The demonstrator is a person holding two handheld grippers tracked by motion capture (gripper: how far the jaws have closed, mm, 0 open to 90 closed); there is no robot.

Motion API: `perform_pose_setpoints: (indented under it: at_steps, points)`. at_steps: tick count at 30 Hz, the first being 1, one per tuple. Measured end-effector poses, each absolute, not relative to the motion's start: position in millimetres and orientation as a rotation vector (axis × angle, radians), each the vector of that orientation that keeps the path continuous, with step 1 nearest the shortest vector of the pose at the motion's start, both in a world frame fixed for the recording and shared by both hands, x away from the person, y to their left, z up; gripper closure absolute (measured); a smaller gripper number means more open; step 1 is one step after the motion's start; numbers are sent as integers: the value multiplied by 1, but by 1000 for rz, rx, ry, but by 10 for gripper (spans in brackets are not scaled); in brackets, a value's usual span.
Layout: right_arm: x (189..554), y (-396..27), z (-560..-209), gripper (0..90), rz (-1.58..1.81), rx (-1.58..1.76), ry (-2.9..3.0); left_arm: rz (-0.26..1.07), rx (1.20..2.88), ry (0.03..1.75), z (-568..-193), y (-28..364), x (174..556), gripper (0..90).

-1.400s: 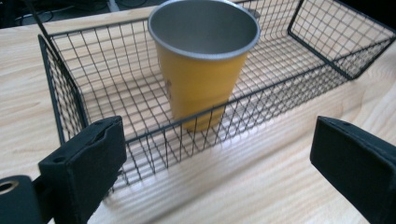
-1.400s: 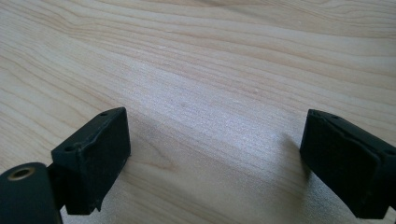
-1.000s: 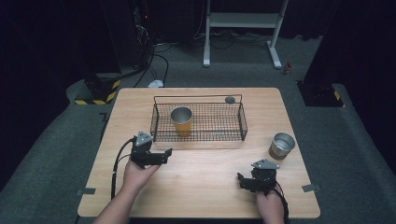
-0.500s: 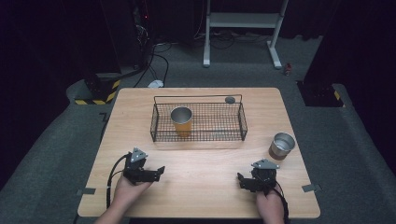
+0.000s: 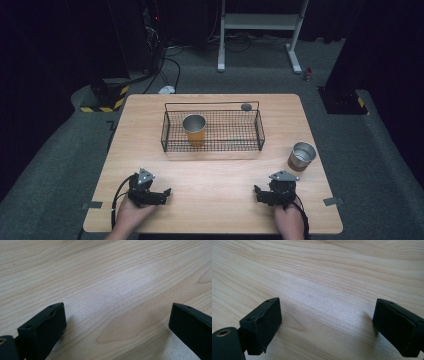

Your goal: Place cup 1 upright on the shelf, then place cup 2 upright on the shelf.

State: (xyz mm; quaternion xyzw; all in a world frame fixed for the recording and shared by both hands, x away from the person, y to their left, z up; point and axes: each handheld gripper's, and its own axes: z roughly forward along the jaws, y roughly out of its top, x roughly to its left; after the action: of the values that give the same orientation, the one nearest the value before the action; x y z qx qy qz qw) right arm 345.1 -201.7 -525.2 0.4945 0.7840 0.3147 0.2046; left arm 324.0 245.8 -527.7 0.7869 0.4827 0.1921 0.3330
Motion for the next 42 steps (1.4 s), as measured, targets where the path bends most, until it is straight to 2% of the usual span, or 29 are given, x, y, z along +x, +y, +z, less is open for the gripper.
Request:
perform_pose_setpoints:
  at_steps: [4, 10, 14, 26, 42]
  points:
    - [345, -202, -525, 84, 878, 1379, 2186, 548, 2076, 1239, -529, 242, 321, 18]
    - [344, -202, -525, 85, 874, 1382, 2184, 533, 2064, 1249, -531, 244, 321, 11]
    - [343, -206, -522, 122, 885, 1422, 2136, 535, 2062, 1251, -531, 244, 320, 11]
    - [334, -223, -505, 120, 940, 1373, 2067, 534, 2064, 1250, -531, 244, 321, 8]
    - [334, -240, -501, 121, 944, 1376, 2026, 533, 2065, 1248, -531, 244, 322, 6]
